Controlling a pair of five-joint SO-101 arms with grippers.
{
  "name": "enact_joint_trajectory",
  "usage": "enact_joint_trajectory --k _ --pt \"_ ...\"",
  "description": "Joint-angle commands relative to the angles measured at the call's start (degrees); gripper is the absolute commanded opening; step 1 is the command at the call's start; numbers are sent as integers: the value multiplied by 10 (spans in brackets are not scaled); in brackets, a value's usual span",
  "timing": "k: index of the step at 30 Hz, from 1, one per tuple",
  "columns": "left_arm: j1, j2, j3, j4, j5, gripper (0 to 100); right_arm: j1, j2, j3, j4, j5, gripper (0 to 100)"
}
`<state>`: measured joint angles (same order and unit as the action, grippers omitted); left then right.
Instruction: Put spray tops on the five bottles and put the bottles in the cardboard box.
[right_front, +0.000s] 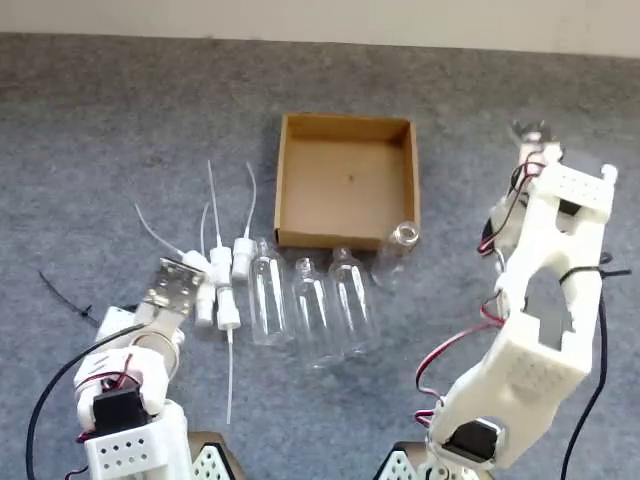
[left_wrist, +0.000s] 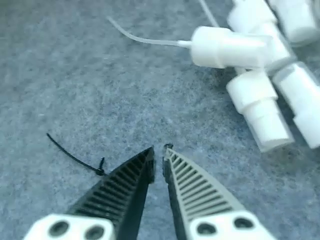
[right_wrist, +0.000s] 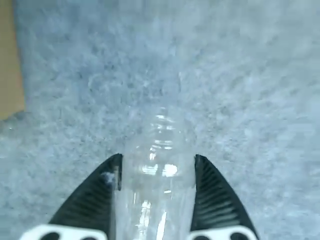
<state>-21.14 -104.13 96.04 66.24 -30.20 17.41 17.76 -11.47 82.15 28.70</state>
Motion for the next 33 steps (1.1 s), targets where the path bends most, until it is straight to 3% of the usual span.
enact_joint_trajectory --k 1,7,12,18,22,25,30,33 --pt "-54 -7 -28 -50 -3 50 9 -118 -1 -3 -4 3" --pt "-60 36 -151 -4 -4 50 7 -301 248 -167 -1 4" --pt "-58 251 -307 44 -4 50 -18 -488 502 -324 -5 4" --pt "-20 575 -547 135 11 57 -39 -625 605 -346 -21 4" --pt "0 716 -678 149 37 116 -38 -633 608 -345 -20 4" --pt "18 789 -760 152 -52 123 -38 -633 607 -325 -14 4" --pt "60 900 -834 215 -290 175 -38 -637 607 -269 15 4" --pt "82 952 -845 202 -331 207 -38 -634 608 -268 15 4"
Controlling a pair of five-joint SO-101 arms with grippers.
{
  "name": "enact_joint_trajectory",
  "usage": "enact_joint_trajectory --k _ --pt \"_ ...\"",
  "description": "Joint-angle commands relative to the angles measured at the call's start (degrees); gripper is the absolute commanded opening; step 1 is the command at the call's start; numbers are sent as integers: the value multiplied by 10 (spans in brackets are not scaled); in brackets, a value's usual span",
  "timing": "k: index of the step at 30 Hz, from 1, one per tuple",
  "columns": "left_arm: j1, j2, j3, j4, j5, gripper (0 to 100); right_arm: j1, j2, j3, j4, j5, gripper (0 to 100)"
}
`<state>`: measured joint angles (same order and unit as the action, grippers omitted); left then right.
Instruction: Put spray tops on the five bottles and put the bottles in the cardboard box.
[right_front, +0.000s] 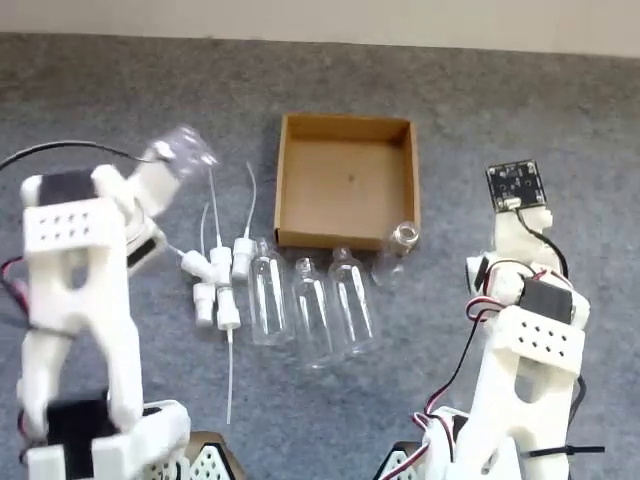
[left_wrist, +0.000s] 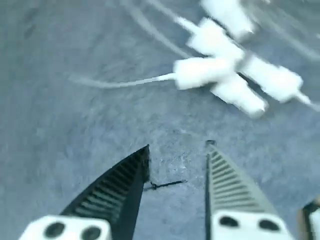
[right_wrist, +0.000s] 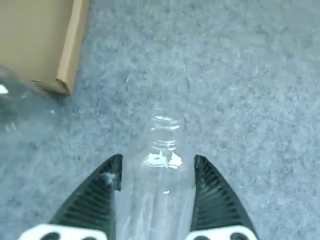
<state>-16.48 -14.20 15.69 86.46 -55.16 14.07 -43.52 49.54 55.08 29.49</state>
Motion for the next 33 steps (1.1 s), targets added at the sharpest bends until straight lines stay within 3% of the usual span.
enact_joint_trajectory --k 1,10,13,25,29,33 --pt "44 67 -41 -9 -89 204 -5 -22 0 3 7 4" --pt "117 134 -38 -59 -101 204 -5 -22 0 3 7 4" --pt "124 150 -14 -113 -103 204 -5 -22 0 3 7 4" --pt "102 235 28 -257 -118 191 -5 -26 0 3 7 4" --pt "83 247 28 -269 -117 120 -5 -26 0 3 7 4" --pt "63 247 23 -268 -102 109 -5 -26 0 3 7 4"
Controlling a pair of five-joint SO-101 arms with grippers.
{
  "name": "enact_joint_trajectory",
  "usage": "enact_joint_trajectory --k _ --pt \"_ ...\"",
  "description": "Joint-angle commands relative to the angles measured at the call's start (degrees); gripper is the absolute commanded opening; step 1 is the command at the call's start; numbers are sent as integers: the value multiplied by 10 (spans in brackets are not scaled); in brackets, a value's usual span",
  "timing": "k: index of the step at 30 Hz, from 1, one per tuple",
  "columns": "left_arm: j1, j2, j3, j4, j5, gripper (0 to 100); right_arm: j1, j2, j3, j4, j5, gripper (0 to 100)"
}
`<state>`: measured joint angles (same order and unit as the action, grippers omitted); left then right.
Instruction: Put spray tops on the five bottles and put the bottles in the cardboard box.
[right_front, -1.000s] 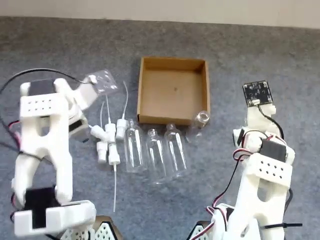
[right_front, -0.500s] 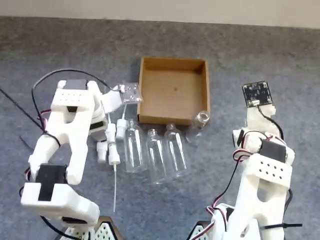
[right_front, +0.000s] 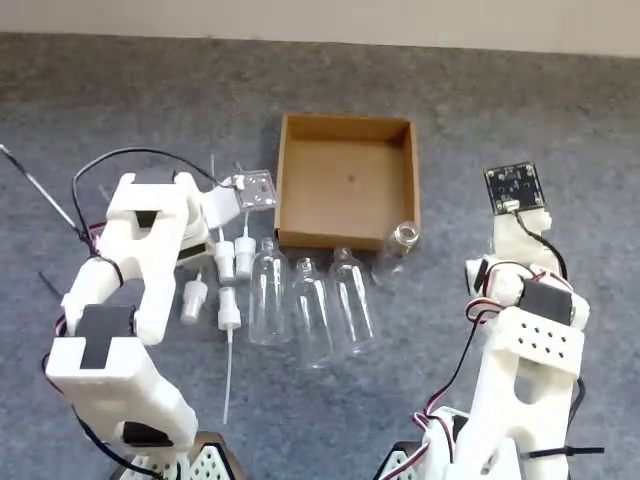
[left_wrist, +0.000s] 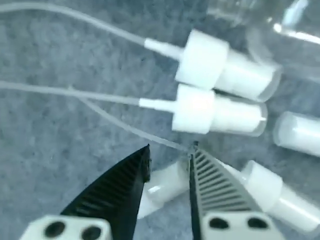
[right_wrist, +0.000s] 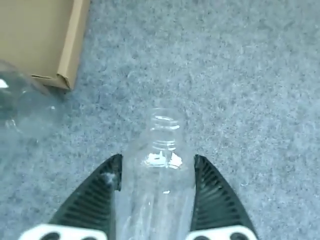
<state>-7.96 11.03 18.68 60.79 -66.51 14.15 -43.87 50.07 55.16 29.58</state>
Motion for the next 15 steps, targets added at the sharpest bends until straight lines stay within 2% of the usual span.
enact_joint_trajectory --k 1,5,7,11,15 --pt "-27 -5 -12 -11 34 111 -7 -22 -5 2 6 4" --pt "-36 -7 -83 -7 133 114 -7 -22 -5 2 6 4" --pt "-44 -7 -127 23 137 139 -6 -22 -4 2 6 4" --pt "-46 -5 -196 117 62 206 -6 -22 -4 2 6 4" --pt "-58 0 -217 141 -17 206 -6 -22 -4 2 6 4"
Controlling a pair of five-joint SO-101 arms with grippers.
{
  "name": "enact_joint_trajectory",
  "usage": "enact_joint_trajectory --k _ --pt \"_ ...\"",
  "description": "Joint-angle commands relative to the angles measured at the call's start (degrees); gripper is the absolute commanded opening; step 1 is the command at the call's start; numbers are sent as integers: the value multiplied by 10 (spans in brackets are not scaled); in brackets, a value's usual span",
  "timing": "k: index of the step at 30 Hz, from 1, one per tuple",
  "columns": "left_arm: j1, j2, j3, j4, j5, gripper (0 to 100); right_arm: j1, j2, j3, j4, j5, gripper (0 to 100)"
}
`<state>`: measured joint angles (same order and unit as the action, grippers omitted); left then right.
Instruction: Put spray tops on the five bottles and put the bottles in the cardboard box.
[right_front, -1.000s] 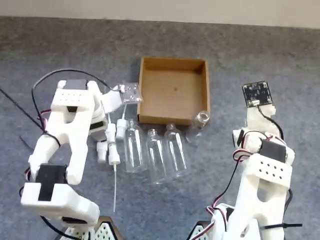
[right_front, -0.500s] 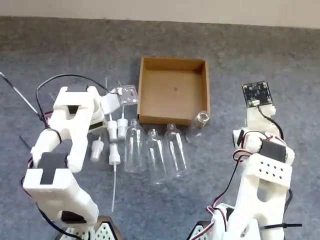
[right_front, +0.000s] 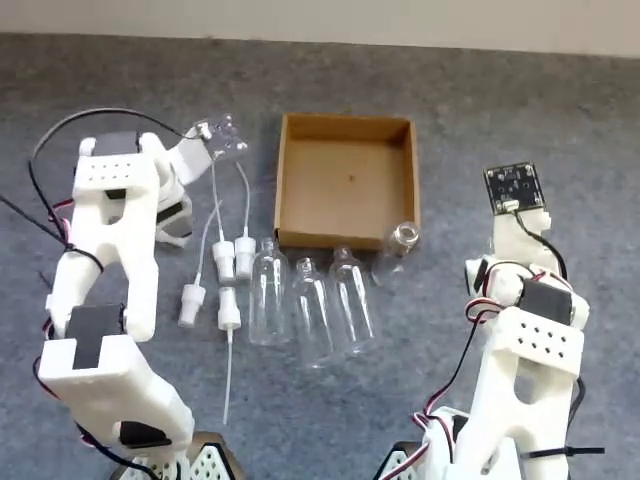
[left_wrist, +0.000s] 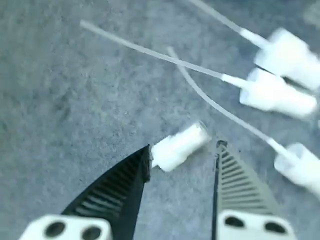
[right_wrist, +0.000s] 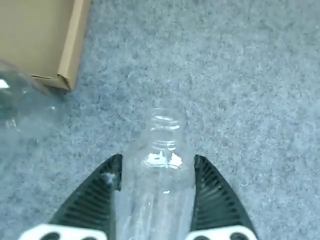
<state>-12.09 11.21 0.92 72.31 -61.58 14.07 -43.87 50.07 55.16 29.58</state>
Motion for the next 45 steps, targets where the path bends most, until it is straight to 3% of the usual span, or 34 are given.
enact_joint_trajectory --k 1,6,18,22,28,35,40,45 --pt "-21 -2 -40 25 -87 207 -5 -22 -4 2 6 4" --pt "-34 10 -22 15 -171 208 -5 -22 -4 2 6 4" --pt "-34 120 -26 -47 -220 204 -7 -22 -8 30 6 4" --pt "-43 148 -26 -75 -214 156 -8 -22 -8 30 6 4" --pt "-43 161 -28 -85 -143 71 -8 -23 -8 28 7 4" --pt "-43 78 -68 -73 27 4 -10 -23 -12 20 7 4" --pt "-36 -16 -124 18 166 6 -38 -23 -68 -38 0 4" --pt "-17 -124 -201 137 280 6 -94 -59 -142 -45 -106 4"
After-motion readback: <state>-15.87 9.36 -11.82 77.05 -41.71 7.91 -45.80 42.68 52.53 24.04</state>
